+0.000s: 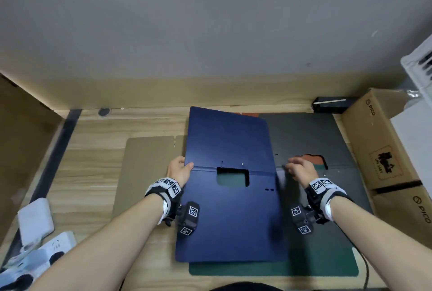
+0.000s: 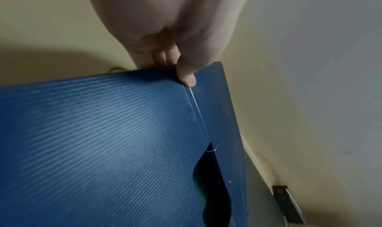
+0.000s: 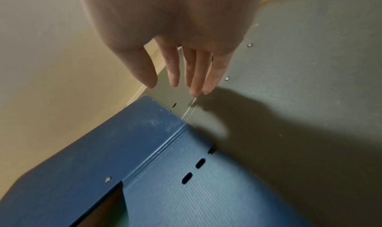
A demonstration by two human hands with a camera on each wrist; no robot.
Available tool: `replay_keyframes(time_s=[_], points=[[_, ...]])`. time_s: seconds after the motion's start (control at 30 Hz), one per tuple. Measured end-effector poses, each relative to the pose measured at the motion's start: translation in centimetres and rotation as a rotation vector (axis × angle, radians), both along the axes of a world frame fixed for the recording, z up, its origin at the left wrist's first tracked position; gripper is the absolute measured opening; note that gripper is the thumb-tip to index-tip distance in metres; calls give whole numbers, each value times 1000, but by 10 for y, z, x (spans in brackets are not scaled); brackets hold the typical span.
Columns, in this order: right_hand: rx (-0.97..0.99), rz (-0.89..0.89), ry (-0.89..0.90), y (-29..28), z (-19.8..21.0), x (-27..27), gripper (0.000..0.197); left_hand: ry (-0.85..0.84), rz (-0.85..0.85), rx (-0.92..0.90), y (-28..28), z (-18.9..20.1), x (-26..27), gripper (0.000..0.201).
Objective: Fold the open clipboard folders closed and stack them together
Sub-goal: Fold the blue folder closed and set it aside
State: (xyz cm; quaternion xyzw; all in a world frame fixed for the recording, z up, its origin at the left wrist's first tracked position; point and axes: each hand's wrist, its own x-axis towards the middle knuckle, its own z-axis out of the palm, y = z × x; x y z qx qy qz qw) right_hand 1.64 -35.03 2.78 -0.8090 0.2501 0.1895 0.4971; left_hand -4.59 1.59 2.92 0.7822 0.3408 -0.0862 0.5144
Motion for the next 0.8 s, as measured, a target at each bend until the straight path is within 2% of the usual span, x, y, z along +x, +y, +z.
replay_keyframes(time_s=[0.07,0.13,0.2,0.27,0.37,0.43,0.53,0.67,0.73,0.77,0.8], points=[[3,37,-13,10,14,0,23,-68,-24,-3,13,21,-1,16],[-24,92,-49,18,25,5,19,-114,-56,24,26,46,2,4],[-45,161,-113,28,40,13,20,-152,-84,31,42,68,10,17],[-75,227,-185,52,80,12,28,-208,-150,79,58,90,19,25],[-107,310,-331,87,142,15,39,-300,-288,198,66,141,29,4],[-141,359,-453,107,178,21,48,-355,-370,319,62,181,31,6],[-321,545,-676,127,227,30,71,-398,-518,498,52,229,35,4],[-794,771,-954,138,276,40,102,-481,-690,737,32,275,42,7],[-942,808,-999,139,294,42,97,-538,-744,831,23,290,45,10],[-972,820,-992,138,300,43,82,-563,-757,868,20,295,47,9],[-977,824,-960,135,307,42,59,-590,-761,900,17,298,50,8]])
